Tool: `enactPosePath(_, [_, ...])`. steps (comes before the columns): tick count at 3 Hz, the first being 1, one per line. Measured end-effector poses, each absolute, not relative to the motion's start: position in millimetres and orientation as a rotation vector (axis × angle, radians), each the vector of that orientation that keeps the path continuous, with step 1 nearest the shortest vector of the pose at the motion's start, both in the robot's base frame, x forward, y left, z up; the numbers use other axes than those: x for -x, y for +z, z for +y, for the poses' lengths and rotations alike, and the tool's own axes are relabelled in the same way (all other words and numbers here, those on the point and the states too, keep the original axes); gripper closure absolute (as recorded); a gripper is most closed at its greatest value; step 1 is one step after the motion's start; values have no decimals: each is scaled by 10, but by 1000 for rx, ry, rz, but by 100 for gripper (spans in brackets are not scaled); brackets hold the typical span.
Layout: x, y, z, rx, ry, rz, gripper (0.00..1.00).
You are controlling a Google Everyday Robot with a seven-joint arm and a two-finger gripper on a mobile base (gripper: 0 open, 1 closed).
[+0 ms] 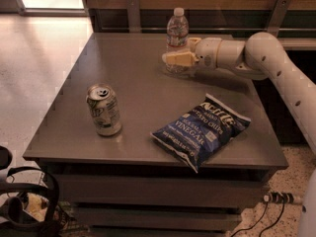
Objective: Place water bottle upright
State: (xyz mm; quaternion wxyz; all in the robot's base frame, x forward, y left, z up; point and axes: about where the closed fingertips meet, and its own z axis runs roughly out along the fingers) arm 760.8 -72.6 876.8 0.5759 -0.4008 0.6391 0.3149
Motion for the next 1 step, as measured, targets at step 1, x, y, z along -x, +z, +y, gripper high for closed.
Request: enactPosePath(1, [-7608, 8765, -707, 940, 740, 1496, 0])
